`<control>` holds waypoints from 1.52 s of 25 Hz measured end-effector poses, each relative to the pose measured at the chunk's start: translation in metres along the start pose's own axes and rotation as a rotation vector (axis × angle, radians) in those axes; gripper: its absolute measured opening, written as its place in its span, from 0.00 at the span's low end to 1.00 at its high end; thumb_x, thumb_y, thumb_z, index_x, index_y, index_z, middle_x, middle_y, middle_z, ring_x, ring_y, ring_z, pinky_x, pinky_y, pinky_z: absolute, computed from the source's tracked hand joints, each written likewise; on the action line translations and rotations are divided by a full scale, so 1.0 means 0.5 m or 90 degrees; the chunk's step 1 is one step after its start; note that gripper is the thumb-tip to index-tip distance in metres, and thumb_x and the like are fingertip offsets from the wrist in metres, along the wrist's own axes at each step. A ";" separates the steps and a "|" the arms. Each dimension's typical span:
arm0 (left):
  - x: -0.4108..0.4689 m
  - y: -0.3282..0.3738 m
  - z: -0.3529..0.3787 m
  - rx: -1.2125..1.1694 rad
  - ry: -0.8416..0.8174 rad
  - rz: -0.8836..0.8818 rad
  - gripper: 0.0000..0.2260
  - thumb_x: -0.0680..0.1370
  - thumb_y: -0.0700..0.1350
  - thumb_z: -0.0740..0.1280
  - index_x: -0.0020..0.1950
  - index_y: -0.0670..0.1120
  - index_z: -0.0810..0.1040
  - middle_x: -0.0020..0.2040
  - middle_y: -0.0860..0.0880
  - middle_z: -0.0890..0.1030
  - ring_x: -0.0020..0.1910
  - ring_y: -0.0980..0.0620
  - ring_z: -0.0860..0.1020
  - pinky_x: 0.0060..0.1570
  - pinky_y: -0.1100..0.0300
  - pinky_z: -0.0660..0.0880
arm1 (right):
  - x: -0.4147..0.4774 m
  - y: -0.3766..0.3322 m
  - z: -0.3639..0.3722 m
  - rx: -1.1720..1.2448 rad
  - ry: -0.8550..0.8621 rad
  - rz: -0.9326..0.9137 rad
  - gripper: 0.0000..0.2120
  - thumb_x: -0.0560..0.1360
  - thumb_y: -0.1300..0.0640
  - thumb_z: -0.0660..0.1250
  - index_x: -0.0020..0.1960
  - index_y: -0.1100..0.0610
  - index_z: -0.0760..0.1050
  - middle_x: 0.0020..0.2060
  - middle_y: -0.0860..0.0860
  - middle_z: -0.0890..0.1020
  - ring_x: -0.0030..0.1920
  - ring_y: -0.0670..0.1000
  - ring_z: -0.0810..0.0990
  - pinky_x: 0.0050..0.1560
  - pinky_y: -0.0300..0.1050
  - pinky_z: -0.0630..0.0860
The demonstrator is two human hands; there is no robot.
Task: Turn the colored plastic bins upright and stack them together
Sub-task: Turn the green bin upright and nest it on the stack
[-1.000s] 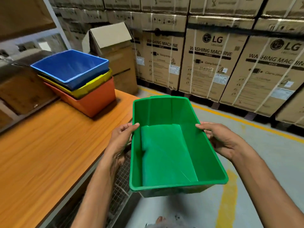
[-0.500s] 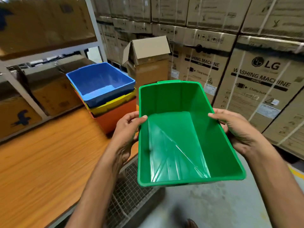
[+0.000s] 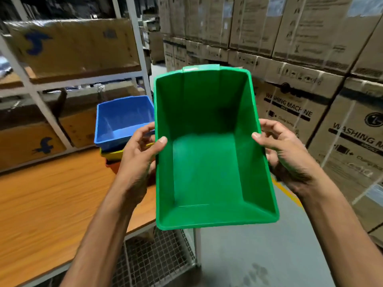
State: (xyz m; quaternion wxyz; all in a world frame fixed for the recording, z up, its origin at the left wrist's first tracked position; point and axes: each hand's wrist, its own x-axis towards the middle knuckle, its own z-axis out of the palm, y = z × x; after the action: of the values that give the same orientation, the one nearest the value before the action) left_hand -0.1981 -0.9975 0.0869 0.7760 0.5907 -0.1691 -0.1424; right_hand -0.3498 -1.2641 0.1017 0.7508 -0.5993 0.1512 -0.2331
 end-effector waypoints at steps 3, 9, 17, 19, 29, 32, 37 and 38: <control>0.022 0.026 0.021 -0.007 0.058 0.091 0.18 0.79 0.37 0.70 0.69 0.46 0.76 0.63 0.44 0.83 0.61 0.46 0.82 0.56 0.50 0.80 | 0.049 -0.034 -0.006 -0.017 -0.089 -0.056 0.28 0.68 0.59 0.77 0.67 0.50 0.78 0.64 0.58 0.82 0.68 0.60 0.78 0.71 0.62 0.72; 0.076 0.124 -0.024 0.046 0.122 0.208 0.25 0.76 0.42 0.72 0.72 0.45 0.74 0.66 0.43 0.81 0.68 0.41 0.77 0.69 0.34 0.70 | 0.159 -0.058 0.077 -0.104 -0.203 -0.161 0.33 0.73 0.59 0.76 0.74 0.40 0.72 0.64 0.58 0.81 0.67 0.61 0.78 0.71 0.75 0.66; 0.128 0.218 -0.193 0.170 -0.041 0.147 0.34 0.81 0.34 0.66 0.80 0.60 0.63 0.71 0.51 0.78 0.70 0.49 0.76 0.66 0.44 0.74 | 0.272 -0.092 0.291 -0.044 -0.205 -0.224 0.24 0.77 0.73 0.66 0.70 0.56 0.75 0.58 0.59 0.84 0.57 0.51 0.82 0.66 0.52 0.78; 0.154 0.225 -0.232 0.157 0.010 0.171 0.30 0.80 0.32 0.67 0.79 0.52 0.68 0.69 0.47 0.80 0.68 0.48 0.78 0.67 0.46 0.75 | 0.299 -0.097 0.340 -0.041 -0.185 -0.254 0.22 0.78 0.73 0.66 0.69 0.60 0.75 0.56 0.57 0.85 0.56 0.50 0.83 0.63 0.48 0.80; 0.301 0.279 -0.317 0.175 0.197 0.265 0.20 0.80 0.32 0.66 0.70 0.46 0.76 0.61 0.48 0.84 0.63 0.51 0.81 0.58 0.59 0.78 | 0.424 -0.080 0.466 -0.108 -0.343 -0.191 0.32 0.80 0.72 0.62 0.77 0.46 0.67 0.47 0.57 0.69 0.49 0.52 0.73 0.40 0.38 0.79; 0.312 0.282 -0.325 0.196 0.166 0.199 0.22 0.82 0.33 0.63 0.74 0.51 0.74 0.67 0.51 0.81 0.65 0.54 0.79 0.63 0.56 0.77 | 0.464 -0.062 0.484 -0.104 -0.309 -0.185 0.30 0.79 0.73 0.63 0.73 0.46 0.72 0.38 0.46 0.77 0.48 0.47 0.79 0.50 0.46 0.82; 0.336 0.267 -0.328 0.159 0.170 0.108 0.20 0.84 0.35 0.62 0.71 0.54 0.77 0.65 0.52 0.82 0.61 0.54 0.81 0.47 0.61 0.80 | 0.507 -0.030 0.496 -0.026 -0.271 -0.074 0.21 0.79 0.74 0.64 0.68 0.58 0.77 0.55 0.56 0.85 0.58 0.54 0.84 0.53 0.45 0.83; 0.341 0.262 -0.324 0.148 0.190 0.099 0.19 0.84 0.35 0.62 0.72 0.51 0.77 0.63 0.51 0.83 0.58 0.55 0.81 0.44 0.64 0.80 | 0.515 -0.024 0.500 -0.019 -0.256 -0.052 0.19 0.79 0.74 0.64 0.67 0.60 0.78 0.55 0.56 0.85 0.58 0.54 0.84 0.52 0.43 0.84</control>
State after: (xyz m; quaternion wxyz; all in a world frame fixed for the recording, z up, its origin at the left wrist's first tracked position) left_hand 0.0281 -0.8944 0.1897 0.7275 0.6762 -0.1128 0.0279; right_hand -0.0075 -1.1957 0.1859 0.7467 -0.6506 -0.0229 -0.1365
